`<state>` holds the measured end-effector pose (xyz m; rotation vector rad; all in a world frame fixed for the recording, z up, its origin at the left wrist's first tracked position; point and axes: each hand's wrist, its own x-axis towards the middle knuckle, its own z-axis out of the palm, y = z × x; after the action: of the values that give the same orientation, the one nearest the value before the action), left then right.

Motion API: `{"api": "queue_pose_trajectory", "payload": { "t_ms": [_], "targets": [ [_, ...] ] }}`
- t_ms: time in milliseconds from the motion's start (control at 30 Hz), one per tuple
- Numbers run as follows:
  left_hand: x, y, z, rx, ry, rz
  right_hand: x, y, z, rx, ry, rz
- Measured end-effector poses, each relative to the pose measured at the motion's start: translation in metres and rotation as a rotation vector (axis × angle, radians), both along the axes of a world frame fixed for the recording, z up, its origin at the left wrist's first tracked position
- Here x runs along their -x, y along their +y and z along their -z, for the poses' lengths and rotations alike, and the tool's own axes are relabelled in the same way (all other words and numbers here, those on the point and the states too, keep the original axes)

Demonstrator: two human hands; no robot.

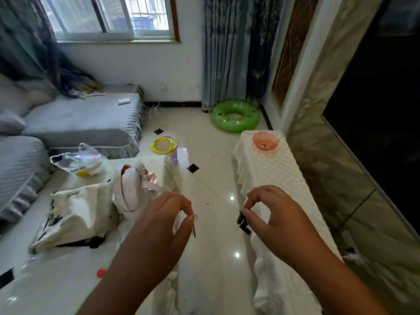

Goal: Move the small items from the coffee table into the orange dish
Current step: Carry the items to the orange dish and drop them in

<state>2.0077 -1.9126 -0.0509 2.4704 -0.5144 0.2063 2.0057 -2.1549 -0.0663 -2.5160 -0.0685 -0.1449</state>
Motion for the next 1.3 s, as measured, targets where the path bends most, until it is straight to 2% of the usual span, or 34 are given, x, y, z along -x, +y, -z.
{"api": "queue_pose_trajectory", "payload": {
  "t_ms": [267, 400, 667, 867, 1300],
  "targets": [
    [-0.105, 0.030, 0.015, 0.006, 0.055, -0.036, -0.112, 0.039, 0.004, 0.002, -0.023, -0.093],
    [-0.167, 0.042, 0.004, -0.043, 0.001, -0.027, -0.163, 0.056, -0.003, 0.004, -0.037, -0.068],
    [-0.260, 0.056, 0.005, 0.086, 0.023, -0.025, -0.250, 0.060, -0.003, -0.021, -0.049, -0.047],
    [-0.329, 0.039, 0.017, 0.072, 0.040, -0.024, -0.325, 0.045, 0.008, -0.076, -0.051, -0.079],
    [-0.506, -0.041, 0.006, 0.027, -0.013, -0.174, -0.533, -0.026, 0.005, -0.136, -0.066, -0.217]
  ]
}}
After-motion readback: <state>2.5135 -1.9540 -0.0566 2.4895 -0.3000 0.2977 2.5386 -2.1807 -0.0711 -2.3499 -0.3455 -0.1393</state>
